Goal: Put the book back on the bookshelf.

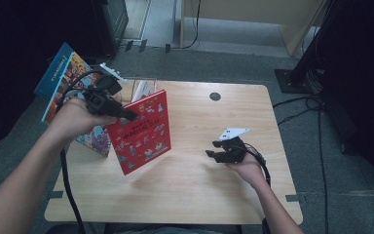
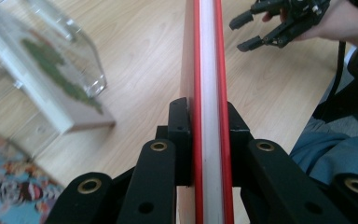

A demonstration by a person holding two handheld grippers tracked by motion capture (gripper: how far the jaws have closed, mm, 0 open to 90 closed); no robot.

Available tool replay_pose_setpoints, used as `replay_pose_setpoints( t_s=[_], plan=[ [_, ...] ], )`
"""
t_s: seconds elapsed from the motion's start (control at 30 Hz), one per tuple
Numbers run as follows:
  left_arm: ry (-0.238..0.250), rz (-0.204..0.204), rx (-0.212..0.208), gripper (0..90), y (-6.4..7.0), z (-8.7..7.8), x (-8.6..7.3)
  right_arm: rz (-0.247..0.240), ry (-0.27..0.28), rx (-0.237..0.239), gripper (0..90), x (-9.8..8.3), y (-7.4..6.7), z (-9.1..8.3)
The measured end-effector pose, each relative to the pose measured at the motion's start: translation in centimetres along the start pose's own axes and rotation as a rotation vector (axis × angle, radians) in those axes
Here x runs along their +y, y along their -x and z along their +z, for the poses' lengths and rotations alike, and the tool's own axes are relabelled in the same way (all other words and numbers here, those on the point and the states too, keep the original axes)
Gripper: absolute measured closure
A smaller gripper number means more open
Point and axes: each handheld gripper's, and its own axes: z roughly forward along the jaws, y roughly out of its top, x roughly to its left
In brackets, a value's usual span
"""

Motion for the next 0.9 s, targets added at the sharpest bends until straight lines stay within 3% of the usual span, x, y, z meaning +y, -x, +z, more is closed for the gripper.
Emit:
replay_pose_setpoints(
  t_s=[0.27, 0.43, 0.9],
  plan=[
    [0.024, -0.091, 0.029, 79.5, -1.4, -2.1, -2.8, 0.013, 0.021, 0.009, 51.6, -1.0, 0.0, 1.7],
    [0.028, -0.148, 0.059, 79.4, -2.2, -3.1, -4.4, 0.013, 0.0, 0.018, 51.8, -1.2, -0.1, 2.5],
    [0.103, -0.357, 0.111, 79.4, -5.7, -5.4, -7.5, 0.008, -0.022, 0.031, 51.0, -1.4, -0.1, 3.9]
  ],
)
